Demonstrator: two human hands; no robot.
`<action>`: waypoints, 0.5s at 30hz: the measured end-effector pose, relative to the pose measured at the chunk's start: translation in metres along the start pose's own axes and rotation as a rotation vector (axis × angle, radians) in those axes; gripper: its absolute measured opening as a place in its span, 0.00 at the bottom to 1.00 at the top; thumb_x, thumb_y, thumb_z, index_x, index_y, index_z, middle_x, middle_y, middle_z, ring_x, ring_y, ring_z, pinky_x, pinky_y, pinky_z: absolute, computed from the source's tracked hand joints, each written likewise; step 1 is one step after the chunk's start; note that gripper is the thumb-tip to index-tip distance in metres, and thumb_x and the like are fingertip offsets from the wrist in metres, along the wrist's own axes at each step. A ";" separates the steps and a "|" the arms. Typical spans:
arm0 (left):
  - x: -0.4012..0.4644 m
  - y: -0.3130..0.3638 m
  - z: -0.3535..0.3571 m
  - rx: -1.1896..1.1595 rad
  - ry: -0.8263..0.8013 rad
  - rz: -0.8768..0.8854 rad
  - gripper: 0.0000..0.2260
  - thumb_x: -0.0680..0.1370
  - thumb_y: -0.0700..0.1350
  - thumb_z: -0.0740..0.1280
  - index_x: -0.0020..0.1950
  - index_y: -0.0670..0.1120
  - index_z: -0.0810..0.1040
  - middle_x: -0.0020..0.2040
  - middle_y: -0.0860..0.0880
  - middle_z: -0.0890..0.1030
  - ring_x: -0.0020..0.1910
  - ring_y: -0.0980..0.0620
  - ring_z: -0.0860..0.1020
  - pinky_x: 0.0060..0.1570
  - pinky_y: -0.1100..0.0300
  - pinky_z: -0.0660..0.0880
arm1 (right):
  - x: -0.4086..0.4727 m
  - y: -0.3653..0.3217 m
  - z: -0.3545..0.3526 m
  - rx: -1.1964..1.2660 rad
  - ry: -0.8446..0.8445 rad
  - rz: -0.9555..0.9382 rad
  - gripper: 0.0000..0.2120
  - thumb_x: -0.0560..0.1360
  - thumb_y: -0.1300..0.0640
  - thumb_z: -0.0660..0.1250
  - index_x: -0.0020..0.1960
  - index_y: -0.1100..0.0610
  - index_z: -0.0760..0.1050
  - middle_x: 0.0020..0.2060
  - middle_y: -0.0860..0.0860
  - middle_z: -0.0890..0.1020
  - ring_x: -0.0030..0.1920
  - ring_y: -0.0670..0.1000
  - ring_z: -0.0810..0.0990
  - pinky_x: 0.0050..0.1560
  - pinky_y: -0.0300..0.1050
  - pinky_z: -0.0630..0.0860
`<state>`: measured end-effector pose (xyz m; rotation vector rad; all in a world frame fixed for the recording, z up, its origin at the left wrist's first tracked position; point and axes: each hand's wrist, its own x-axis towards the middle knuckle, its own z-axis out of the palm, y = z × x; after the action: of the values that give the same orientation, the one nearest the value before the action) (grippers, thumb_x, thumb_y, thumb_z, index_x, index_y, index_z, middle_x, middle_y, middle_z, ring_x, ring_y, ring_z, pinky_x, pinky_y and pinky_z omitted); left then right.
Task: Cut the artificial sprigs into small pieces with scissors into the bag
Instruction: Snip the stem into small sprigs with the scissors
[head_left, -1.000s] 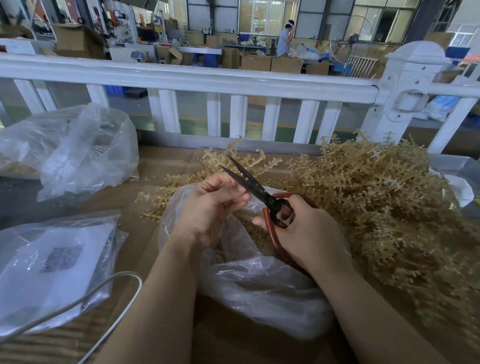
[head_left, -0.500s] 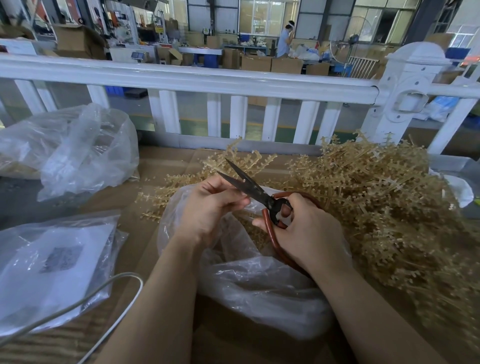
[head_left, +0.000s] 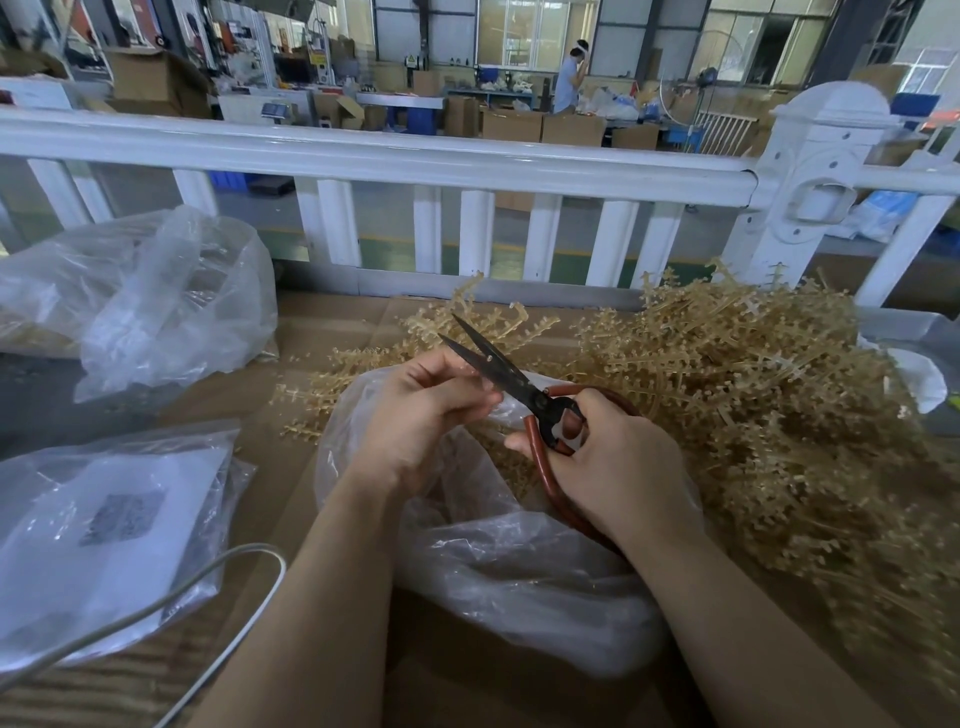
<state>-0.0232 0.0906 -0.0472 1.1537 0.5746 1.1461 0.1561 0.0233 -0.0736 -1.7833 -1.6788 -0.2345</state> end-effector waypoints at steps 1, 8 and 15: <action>0.001 0.000 -0.001 -0.011 -0.008 -0.004 0.08 0.67 0.33 0.73 0.43 0.41 0.80 0.44 0.44 0.83 0.43 0.49 0.82 0.49 0.57 0.80 | 0.000 0.000 0.000 0.002 0.000 0.002 0.35 0.67 0.15 0.48 0.44 0.45 0.70 0.32 0.38 0.78 0.30 0.39 0.76 0.29 0.35 0.72; 0.001 0.002 -0.006 -0.203 0.019 -0.085 0.05 0.74 0.45 0.71 0.43 0.44 0.78 0.39 0.49 0.81 0.40 0.53 0.80 0.45 0.62 0.79 | 0.000 0.002 0.001 0.009 0.020 -0.008 0.34 0.68 0.16 0.49 0.43 0.46 0.71 0.31 0.39 0.78 0.28 0.40 0.73 0.27 0.33 0.66; -0.001 0.002 -0.006 -0.233 -0.011 -0.073 0.05 0.71 0.43 0.70 0.42 0.44 0.84 0.37 0.50 0.83 0.35 0.57 0.81 0.42 0.65 0.80 | -0.001 0.002 -0.001 0.043 0.008 -0.031 0.37 0.69 0.16 0.50 0.47 0.48 0.75 0.32 0.41 0.80 0.31 0.43 0.80 0.31 0.44 0.79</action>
<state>-0.0297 0.0926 -0.0477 0.9310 0.4580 1.1114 0.1581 0.0221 -0.0734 -1.7235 -1.6942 -0.2178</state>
